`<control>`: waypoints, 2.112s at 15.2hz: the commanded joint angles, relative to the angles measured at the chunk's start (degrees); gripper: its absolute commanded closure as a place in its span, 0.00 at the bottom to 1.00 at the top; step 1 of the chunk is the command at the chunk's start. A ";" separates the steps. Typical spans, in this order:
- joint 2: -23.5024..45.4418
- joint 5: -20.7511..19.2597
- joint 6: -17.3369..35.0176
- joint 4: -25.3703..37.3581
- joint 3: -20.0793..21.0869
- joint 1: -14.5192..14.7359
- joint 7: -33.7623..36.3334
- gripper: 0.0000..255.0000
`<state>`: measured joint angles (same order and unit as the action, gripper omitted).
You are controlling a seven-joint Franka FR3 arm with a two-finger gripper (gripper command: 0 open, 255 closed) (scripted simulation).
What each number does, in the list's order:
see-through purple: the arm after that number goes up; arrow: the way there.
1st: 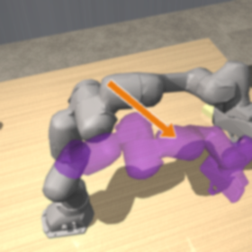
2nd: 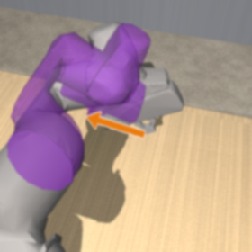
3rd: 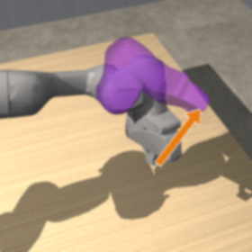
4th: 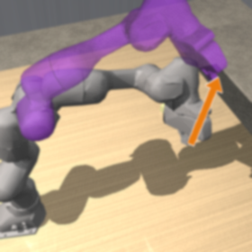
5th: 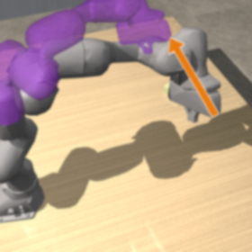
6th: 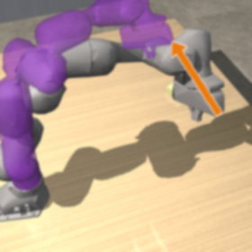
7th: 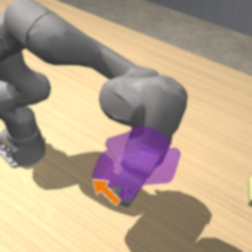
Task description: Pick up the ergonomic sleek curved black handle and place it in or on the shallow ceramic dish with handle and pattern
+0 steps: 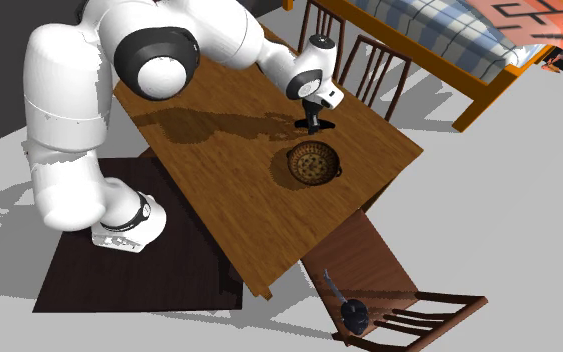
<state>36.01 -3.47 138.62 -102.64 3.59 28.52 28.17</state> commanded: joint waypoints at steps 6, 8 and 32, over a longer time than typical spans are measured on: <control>-3.54 0.32 -3.54 -0.12 0.25 -0.17 -0.21 1.00; -4.57 0.41 -4.63 -0.05 0.32 -0.21 -0.27 1.00; -21.90 2.89 -4.95 -16.94 -2.55 -9.16 -13.27 1.00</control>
<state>14.68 -0.73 133.21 -118.56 1.42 20.14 16.21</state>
